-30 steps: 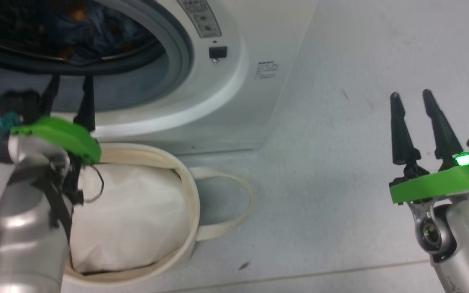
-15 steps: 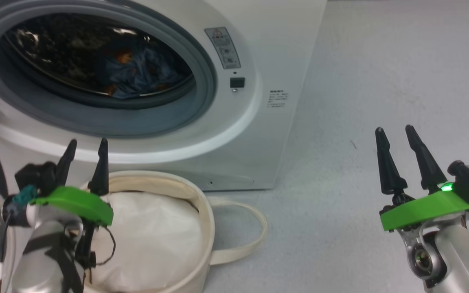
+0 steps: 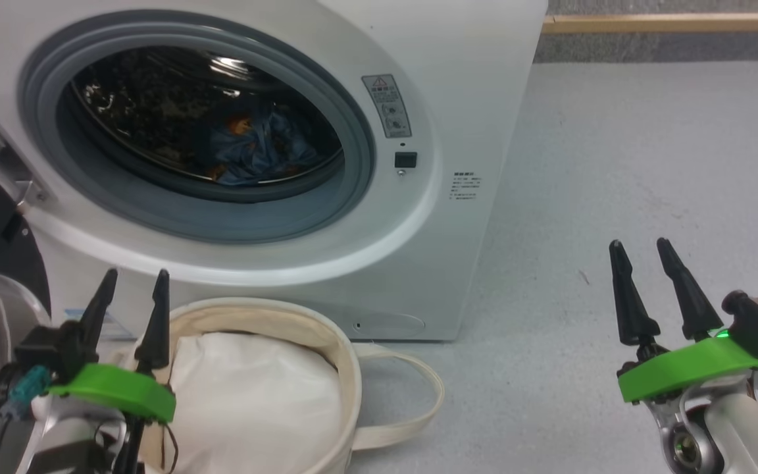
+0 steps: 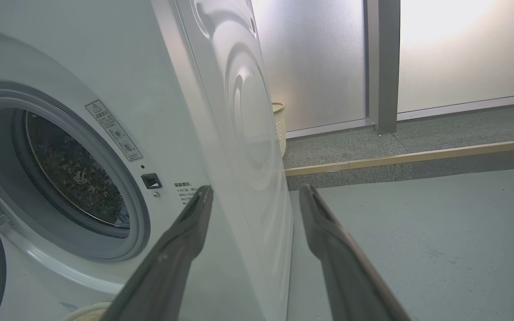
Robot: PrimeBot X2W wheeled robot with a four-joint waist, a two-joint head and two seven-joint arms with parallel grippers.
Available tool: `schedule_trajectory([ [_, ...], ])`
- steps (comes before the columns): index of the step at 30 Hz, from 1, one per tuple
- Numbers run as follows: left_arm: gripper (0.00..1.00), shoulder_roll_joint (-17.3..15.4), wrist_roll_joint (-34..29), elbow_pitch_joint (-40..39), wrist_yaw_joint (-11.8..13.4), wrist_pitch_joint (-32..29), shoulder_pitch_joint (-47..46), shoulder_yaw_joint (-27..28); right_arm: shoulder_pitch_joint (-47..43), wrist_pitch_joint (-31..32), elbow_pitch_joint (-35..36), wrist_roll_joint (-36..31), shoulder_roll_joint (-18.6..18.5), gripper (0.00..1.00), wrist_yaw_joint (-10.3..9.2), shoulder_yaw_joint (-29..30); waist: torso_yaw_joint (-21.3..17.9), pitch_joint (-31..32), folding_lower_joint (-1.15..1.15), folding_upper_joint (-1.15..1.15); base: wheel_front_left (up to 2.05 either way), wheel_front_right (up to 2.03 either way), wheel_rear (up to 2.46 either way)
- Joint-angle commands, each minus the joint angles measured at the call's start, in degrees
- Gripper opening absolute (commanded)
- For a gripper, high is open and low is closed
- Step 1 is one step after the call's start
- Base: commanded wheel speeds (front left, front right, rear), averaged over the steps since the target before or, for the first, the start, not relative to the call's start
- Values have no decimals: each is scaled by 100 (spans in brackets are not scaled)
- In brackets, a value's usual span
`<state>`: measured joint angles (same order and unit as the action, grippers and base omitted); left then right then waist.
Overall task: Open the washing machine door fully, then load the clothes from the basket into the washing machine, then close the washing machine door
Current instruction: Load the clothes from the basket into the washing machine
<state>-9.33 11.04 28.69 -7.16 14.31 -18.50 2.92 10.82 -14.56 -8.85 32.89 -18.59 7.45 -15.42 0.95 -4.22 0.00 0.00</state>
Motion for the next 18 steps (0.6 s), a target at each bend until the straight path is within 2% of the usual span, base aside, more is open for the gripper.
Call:
schedule_trajectory([
  [1,100,-212,-74,-234,-32,69,-32,241,-26,-44,123,38,-40,100,3,-42,34,75,0,0,0,0,0],
  [7,100,-196,-88,-319,-32,69,175,295,-113,-44,58,60,-24,100,3,-100,50,268,0,0,0,0,0],
  [18,100,-171,-51,-357,-32,69,256,356,-61,-44,16,108,-49,100,3,-188,86,266,0,0,0,0,0],
])
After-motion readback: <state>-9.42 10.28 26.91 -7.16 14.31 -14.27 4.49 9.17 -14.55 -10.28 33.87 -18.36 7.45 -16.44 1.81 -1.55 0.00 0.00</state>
